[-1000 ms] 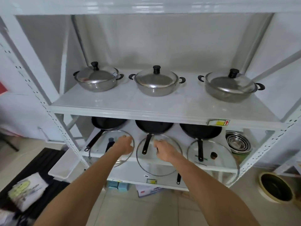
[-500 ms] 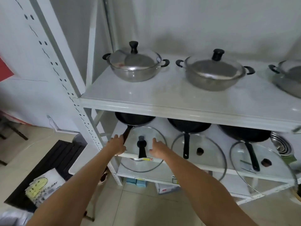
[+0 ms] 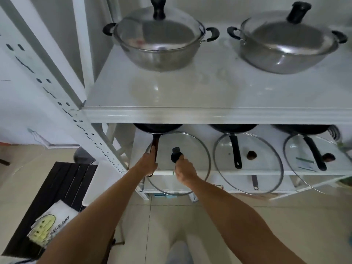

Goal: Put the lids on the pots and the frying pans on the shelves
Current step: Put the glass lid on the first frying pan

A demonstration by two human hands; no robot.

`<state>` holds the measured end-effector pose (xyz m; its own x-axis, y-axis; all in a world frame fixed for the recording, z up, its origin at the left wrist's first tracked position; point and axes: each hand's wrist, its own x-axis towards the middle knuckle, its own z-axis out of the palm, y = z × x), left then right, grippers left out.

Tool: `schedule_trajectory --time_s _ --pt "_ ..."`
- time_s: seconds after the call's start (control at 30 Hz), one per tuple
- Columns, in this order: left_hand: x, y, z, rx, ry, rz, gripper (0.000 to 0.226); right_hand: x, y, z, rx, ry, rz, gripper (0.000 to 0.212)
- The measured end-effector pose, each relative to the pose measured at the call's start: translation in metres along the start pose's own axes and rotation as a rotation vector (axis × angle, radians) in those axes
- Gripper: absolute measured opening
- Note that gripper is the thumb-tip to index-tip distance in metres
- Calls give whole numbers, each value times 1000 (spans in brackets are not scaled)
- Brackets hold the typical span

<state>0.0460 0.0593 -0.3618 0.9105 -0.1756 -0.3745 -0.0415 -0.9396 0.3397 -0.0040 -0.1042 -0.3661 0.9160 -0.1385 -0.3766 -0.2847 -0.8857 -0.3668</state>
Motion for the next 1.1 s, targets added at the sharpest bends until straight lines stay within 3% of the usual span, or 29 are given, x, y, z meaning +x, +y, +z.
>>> schedule_trajectory --time_s 0.33,0.47,0.7,0.97,1.1 --pt "-1 -15 -13 -28 -37 -42 80 -58 15 -42 -21 43 -47 43" --pt "1 -17 -26 -77 -43 -25 64 -74 20 -56 -29 68 -24 42" --pt "-24 -13 -34 -143 -108 -15 89 -84 37 -80 -51 136 -51 42" --pt "-78 4 -11 -158 -69 -34 83 -51 16 -119 -44 185 -106 35" --pt "-108 16 13 -230 -73 -60 92 -27 -5 -129 -116 189 -133 36"
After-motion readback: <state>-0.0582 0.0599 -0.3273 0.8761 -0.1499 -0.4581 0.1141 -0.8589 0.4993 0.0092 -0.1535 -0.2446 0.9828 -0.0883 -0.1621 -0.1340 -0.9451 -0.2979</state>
